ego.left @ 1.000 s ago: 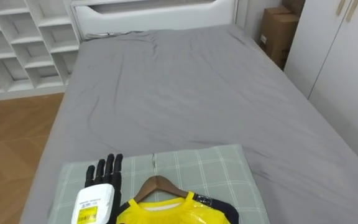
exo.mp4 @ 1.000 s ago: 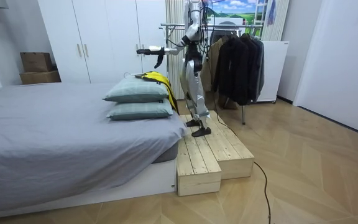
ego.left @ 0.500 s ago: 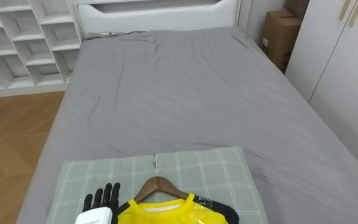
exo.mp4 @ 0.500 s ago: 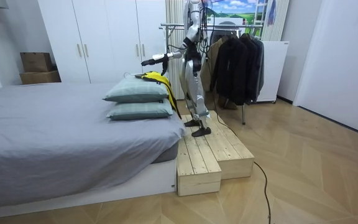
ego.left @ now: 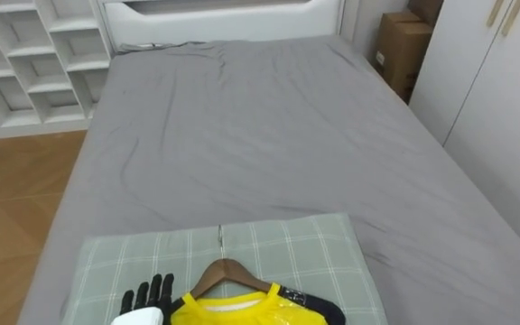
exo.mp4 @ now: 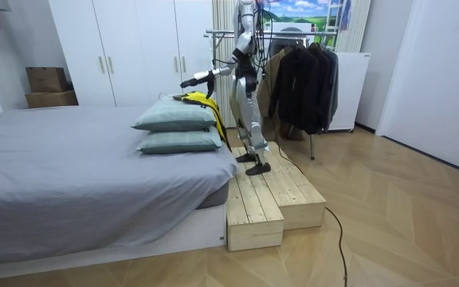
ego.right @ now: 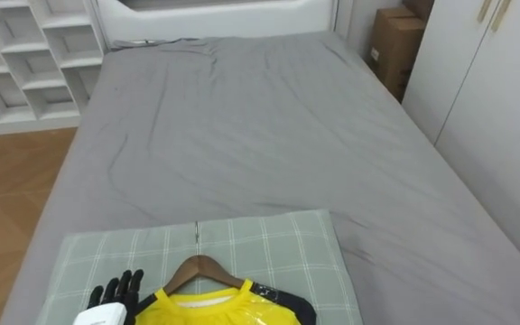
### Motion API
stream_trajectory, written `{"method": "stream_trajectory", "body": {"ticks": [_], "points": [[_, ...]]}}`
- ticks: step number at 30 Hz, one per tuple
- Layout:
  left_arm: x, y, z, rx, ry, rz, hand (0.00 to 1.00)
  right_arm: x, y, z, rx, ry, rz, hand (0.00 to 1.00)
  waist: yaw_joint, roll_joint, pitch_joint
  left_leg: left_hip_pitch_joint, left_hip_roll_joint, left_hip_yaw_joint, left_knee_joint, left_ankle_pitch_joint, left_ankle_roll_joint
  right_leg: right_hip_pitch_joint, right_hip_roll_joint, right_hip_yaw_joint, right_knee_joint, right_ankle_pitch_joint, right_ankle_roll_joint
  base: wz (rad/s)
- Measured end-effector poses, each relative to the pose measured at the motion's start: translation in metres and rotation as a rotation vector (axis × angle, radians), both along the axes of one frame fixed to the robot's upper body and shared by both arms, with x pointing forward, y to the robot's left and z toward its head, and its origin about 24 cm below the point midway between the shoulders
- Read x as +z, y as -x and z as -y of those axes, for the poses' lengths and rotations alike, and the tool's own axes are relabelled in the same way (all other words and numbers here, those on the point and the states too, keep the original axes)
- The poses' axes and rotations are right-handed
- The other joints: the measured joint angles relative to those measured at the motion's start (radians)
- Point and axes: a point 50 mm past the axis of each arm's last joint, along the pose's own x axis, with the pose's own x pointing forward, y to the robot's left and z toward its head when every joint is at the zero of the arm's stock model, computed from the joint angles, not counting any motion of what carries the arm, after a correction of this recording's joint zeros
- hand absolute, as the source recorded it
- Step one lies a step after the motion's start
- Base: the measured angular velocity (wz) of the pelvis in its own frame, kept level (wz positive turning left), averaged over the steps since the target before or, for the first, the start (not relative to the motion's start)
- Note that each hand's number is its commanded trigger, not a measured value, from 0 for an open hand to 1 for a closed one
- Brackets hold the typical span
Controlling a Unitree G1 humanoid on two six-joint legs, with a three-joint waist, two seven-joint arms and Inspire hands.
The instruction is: Hang clothes
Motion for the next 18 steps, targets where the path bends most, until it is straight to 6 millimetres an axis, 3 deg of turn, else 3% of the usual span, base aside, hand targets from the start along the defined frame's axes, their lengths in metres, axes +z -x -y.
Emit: {"method": "stream_trajectory", "body": {"ticks": [8,12,18], "points": [[0.000,-0.002,0.001,-0.007,0.001,-0.015,0.00,0.000,0.003,-0.001,0.075,0.001,-0.037,0.00,-0.005,0.003,0.0006,0.004,0.000,0.000,-0.010,0.000,0.000,0.003,-0.001,0.001,0.000,0.001,0.001,0.00],[0.005,-0.012,0.002,-0.016,0.001,0.014,0.00,0.000,0.005,-0.001,0.100,-0.005,-0.048,0.00,-0.008,0.009,0.0065,-0.004,-0.001,0.000,-0.010,0.000,0.000,-0.004,-0.002,-0.001,0.002,0.001,0.002,0.01],[0.013,-0.029,0.002,-0.009,0.013,0.059,0.00,0.000,-0.001,-0.002,0.111,-0.020,-0.028,0.00,-0.034,0.022,0.0053,-0.027,-0.003,0.000,-0.009,0.000,0.000,-0.019,-0.002,-0.003,-0.008,0.001,0.002,0.03]]}}
